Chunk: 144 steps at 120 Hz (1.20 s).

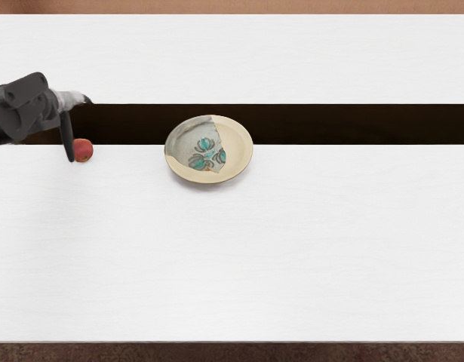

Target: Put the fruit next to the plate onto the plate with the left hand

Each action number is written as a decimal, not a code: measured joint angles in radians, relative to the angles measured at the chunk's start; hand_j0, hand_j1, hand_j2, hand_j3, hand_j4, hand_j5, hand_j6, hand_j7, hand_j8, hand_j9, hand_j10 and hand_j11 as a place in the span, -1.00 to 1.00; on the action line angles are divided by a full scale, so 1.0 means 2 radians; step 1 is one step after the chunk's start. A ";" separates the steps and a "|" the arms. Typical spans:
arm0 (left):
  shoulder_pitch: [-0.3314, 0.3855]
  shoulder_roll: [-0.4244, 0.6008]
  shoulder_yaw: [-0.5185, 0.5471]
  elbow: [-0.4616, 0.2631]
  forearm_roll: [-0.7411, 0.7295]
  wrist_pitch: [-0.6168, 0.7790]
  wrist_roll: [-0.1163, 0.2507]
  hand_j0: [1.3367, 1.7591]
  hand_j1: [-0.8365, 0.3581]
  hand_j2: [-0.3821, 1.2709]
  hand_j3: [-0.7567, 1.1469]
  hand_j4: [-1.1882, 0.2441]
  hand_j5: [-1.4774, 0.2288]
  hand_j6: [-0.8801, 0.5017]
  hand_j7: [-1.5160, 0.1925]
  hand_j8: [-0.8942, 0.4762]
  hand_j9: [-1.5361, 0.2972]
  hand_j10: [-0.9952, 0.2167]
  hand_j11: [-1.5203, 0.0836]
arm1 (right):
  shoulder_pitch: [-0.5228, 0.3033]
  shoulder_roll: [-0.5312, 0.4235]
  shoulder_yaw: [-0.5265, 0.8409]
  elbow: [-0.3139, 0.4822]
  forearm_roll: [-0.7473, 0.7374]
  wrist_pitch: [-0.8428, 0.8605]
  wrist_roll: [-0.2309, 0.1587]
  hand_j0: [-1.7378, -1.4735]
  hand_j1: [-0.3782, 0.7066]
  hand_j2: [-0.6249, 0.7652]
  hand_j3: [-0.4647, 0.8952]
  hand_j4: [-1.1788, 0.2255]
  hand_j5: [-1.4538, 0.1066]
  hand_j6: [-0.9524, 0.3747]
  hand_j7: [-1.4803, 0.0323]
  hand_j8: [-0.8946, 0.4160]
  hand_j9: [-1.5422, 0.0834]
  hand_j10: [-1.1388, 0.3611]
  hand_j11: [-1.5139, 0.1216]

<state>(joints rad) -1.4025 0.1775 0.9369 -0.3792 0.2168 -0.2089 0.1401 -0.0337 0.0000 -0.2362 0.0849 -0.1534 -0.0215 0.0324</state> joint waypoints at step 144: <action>0.041 -0.026 -0.001 0.041 0.002 0.011 0.002 0.52 0.26 -0.51 -0.20 0.10 0.10 -0.31 0.14 -0.28 0.09 -0.02 0.23 | 0.000 0.000 0.000 0.000 0.000 0.000 0.000 -0.40 -0.95 -0.10 -0.32 0.68 0.86 0.43 0.96 0.36 0.90 0.52 0.85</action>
<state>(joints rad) -1.3207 0.1258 0.9356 -0.2976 0.2210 -0.1866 0.1436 -0.0337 0.0000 -0.2362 0.0846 -0.1534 -0.0215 0.0322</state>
